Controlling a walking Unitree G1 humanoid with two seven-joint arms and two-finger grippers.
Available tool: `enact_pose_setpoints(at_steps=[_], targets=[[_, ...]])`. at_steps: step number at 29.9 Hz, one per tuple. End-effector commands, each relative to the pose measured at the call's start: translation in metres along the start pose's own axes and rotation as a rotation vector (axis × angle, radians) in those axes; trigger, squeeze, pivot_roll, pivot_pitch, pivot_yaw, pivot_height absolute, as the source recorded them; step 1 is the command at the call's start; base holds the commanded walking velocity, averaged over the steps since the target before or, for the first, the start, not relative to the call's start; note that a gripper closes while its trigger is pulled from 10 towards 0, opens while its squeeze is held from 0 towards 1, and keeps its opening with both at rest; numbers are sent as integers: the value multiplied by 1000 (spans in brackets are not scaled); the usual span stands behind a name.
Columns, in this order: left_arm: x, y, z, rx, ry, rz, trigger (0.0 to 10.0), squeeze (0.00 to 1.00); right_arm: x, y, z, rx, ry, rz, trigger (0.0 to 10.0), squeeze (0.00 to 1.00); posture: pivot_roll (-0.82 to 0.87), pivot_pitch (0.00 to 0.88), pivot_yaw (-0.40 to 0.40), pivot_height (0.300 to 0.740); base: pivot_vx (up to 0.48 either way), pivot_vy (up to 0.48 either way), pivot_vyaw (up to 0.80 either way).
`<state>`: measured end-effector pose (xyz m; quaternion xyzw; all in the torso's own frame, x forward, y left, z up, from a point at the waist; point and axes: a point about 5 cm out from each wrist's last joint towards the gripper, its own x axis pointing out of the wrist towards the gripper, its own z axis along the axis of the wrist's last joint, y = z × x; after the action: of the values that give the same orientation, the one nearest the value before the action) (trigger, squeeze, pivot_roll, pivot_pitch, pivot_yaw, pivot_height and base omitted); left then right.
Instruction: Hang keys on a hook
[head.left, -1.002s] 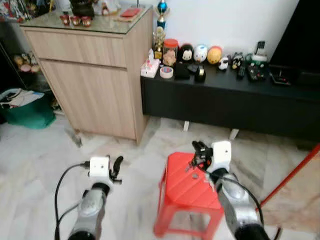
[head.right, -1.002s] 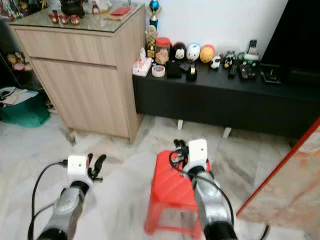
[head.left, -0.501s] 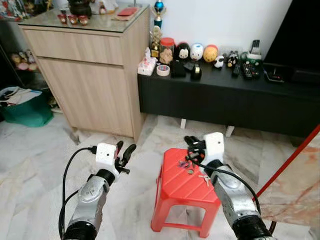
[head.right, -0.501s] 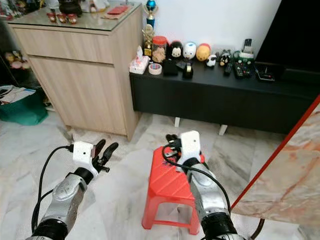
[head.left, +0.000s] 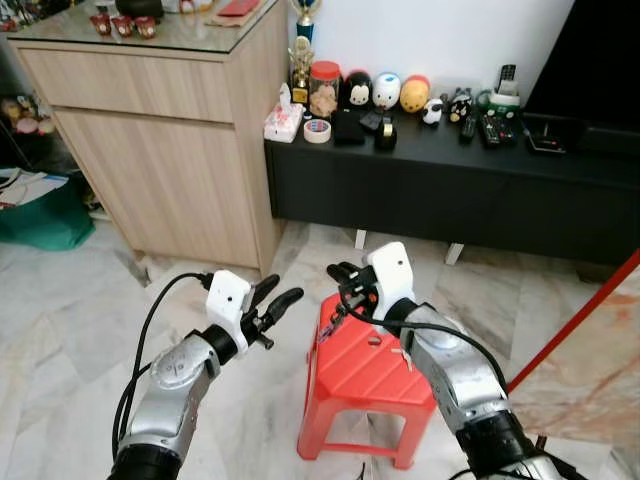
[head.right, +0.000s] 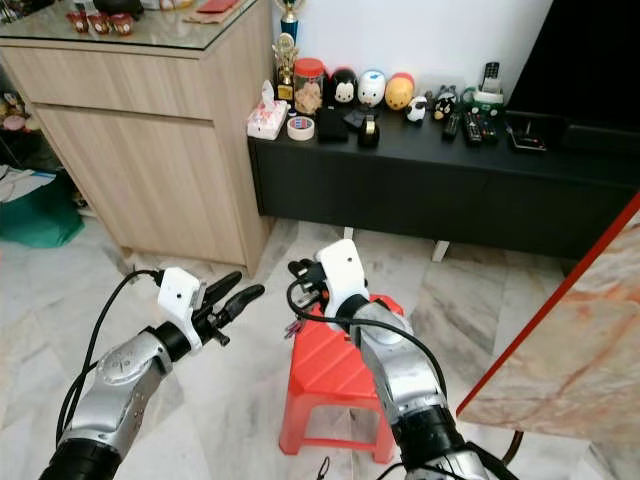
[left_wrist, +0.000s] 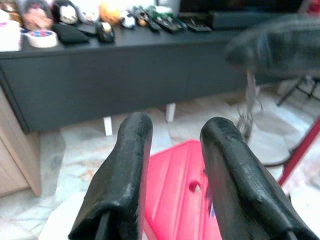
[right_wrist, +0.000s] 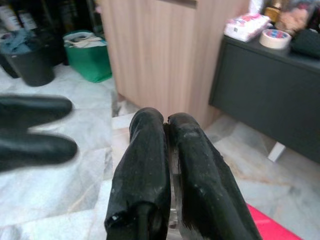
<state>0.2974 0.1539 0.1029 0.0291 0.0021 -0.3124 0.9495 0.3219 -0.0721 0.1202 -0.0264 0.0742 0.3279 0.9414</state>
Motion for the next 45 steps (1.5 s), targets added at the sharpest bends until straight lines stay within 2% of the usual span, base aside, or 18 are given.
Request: enact_pose_setpoints(at_steps=[1, 5, 6, 10, 17, 21, 25, 31, 45], targets=[[-4, -3, -4, 21, 43, -36, 10000, 0, 3, 6, 14, -33, -20, 36, 10000, 0, 3, 33, -49, 740, 0, 0, 0], [-9, -2, -9, 24, 89, -51, 10000, 0, 3, 12, 17, -45, 7, 67, 10000, 0, 4, 31, -49, 740, 0, 0, 0], [-13, -3, -11, 33, 128, -83, 10000, 0, 5, 17, 19, -44, 15, 82, 10000, 0, 3, 25, -52, 740, 0, 0, 0], [-18, -9, -13, -4, 159, -145, 10000, 0, 7, 25, 22, -44, 19, 116, 10000, 0, 7, 22, -53, 740, 0, 0, 0], [-18, -17, -8, -62, 141, -191, 10000, 0, 6, 33, 25, -32, 30, 139, 10000, 0, 2, 11, -55, 740, 0, 0, 0], [-18, -18, -7, -72, 147, -206, 10000, 0, 9, 46, 27, -23, 32, 174, 10000, 0, 1, 14, -56, 740, 0, 0, 0], [-18, -18, -6, -73, 152, -206, 10000, 0, 9, 51, 27, -22, 33, 183, 10000, 0, 5, 21, -57, 740, 0, 0, 0], [-16, -11, -4, -52, 142, -119, 10000, 0, 10, 59, 36, -10, 14, 204, 10000, 0, 0, 34, -58, 740, 0, 0, 0], [-19, -7, -3, -60, 146, -113, 10000, 0, 9, 62, 38, -14, 12, 215, 10000, 0, 0, 45, -57, 740, 0, 0, 0]])
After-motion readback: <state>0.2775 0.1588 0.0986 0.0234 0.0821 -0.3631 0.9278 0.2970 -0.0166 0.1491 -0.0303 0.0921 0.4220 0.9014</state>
